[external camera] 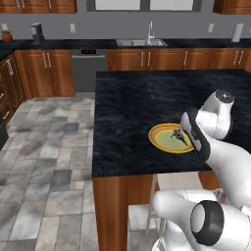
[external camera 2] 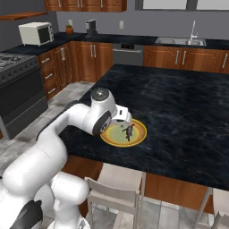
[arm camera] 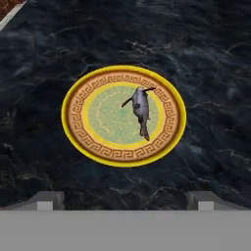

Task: Take the cheese, fish, and garlic from the fridge and place them on the plate on the dining counter to create an appetizer plate.

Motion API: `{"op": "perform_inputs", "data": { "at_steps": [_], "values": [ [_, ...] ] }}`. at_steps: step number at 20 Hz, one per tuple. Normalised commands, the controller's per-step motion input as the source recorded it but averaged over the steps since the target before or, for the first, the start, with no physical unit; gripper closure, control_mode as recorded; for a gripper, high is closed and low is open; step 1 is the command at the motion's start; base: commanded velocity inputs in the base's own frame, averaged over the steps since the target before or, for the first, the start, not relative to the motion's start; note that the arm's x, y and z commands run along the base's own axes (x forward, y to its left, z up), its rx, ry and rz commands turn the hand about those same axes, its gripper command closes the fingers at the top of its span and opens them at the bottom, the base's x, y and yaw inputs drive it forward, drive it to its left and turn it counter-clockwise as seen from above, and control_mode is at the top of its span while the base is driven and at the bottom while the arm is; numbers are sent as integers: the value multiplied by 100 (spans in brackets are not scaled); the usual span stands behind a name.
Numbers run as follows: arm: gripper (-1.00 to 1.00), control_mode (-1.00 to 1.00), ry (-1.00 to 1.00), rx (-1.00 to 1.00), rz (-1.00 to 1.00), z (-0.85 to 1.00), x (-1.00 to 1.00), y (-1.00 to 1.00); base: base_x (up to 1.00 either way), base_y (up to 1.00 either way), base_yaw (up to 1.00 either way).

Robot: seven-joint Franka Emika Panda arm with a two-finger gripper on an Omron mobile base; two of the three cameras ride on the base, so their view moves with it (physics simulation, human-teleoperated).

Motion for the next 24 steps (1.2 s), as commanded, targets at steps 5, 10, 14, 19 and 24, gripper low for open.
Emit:
{"op": "perform_inputs", "data": {
  "at_steps": [5,10,14,19,24],
  "values": [
    [-100,-100,-30,15,-20,81,-81,50,0,0,0],
    [-100,-100,-12,19,-12,89,-88,29,0,0,0],
    [-100,-100,5,6,0,78,-80,11,0,0,0],
    [-100,-100,9,-11,-1,57,-86,24,0,0,0],
    [-100,-100,23,-16,-8,25,-41,28,0,0,0]
  ]
}}
